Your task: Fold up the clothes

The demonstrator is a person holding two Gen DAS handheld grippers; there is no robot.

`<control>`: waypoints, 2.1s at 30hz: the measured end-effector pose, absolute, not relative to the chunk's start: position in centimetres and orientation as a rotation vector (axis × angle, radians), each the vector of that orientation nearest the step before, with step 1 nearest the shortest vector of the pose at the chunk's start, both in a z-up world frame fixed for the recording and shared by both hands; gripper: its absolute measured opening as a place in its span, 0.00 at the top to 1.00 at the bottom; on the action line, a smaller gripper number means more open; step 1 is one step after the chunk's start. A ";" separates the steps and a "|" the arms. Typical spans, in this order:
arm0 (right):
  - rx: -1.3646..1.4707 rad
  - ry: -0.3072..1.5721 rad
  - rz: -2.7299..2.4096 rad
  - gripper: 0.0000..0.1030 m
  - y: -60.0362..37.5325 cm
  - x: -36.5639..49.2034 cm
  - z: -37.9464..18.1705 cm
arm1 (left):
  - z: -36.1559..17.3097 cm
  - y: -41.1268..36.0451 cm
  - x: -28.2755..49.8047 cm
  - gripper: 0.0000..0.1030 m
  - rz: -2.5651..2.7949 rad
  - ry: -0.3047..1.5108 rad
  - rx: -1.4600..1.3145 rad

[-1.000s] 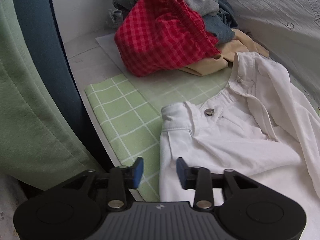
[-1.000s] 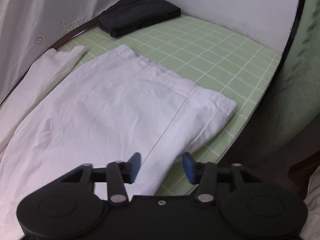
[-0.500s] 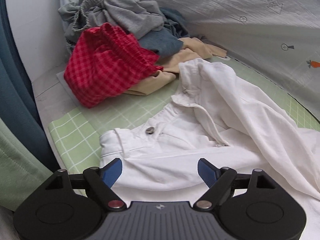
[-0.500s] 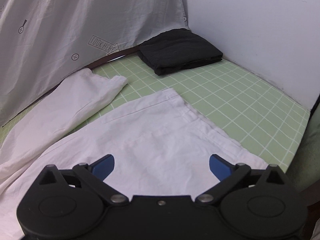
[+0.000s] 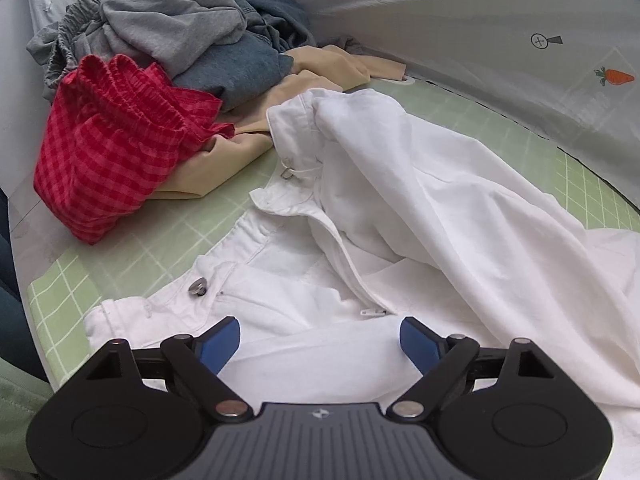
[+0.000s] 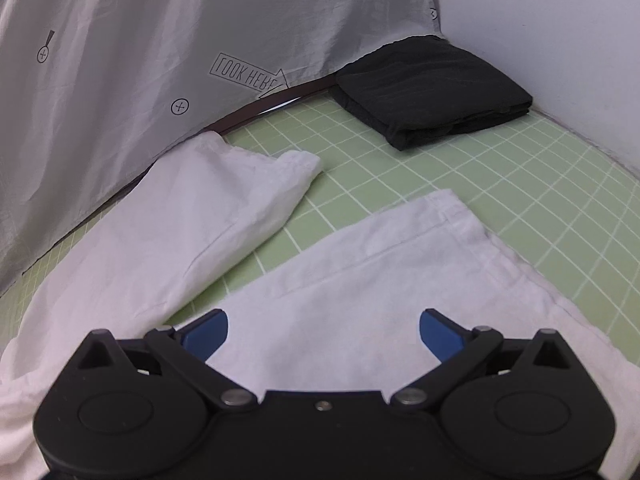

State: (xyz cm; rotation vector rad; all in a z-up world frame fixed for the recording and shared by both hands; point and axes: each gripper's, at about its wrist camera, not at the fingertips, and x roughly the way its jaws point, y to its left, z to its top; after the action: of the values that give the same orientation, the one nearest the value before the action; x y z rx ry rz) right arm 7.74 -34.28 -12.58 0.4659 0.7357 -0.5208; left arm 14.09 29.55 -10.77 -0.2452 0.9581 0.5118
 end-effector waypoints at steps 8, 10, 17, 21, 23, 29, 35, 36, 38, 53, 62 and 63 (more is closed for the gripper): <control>0.575 0.704 -0.518 0.00 -38.7 18.7 -14.8 | -13.8 30.5 19.9 0.15 0.557 1.029 -0.308; 0.558 0.716 -0.514 0.00 -39.0 20.9 -15.6 | -14.1 30.5 20.8 0.14 0.547 1.041 -0.275; 0.474 0.766 -0.528 0.01 -38.4 24.5 -17.4 | -14.8 31.3 21.6 0.02 0.571 1.047 -0.285; 0.433 0.780 -0.557 0.17 -37.8 25.2 -17.4 | -15.0 31.7 21.5 0.00 0.576 1.047 -0.308; 0.448 0.779 -0.562 0.53 -38.0 25.2 -17.0 | -15.2 31.7 21.3 0.00 0.573 1.043 -0.313; 0.719 0.616 -0.495 0.92 -40.5 21.6 -14.4 | -15.4 32.2 21.4 0.00 0.535 1.036 -0.311; 0.744 0.415 -0.450 0.93 -39.8 14.8 -7.2 | -15.3 32.5 21.5 0.00 0.509 1.038 -0.300; 0.740 0.376 -0.451 0.93 -39.5 13.4 -5.9 | -15.3 32.5 21.5 0.00 0.507 1.037 -0.298; 0.743 0.293 -0.454 0.93 -38.8 10.3 -3.0 | -15.3 32.5 21.4 0.00 0.505 1.035 -0.296; 0.675 0.223 -0.564 0.94 -36.6 4.8 1.7 | -15.5 32.3 21.4 0.00 0.501 1.028 -0.292; 0.623 0.315 -0.445 0.93 -40.8 23.0 0.3 | -15.6 32.2 21.3 0.00 0.508 1.014 -0.300; 0.607 0.350 -0.422 0.92 -40.9 25.9 -0.4 | -15.6 32.2 21.4 0.00 0.512 1.014 -0.303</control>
State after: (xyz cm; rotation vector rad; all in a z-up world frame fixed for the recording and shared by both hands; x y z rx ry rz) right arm 25.93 -40.89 -0.35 0.6073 0.3497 -0.4217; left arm 21.39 32.23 -15.56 -0.3031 1.0139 0.5117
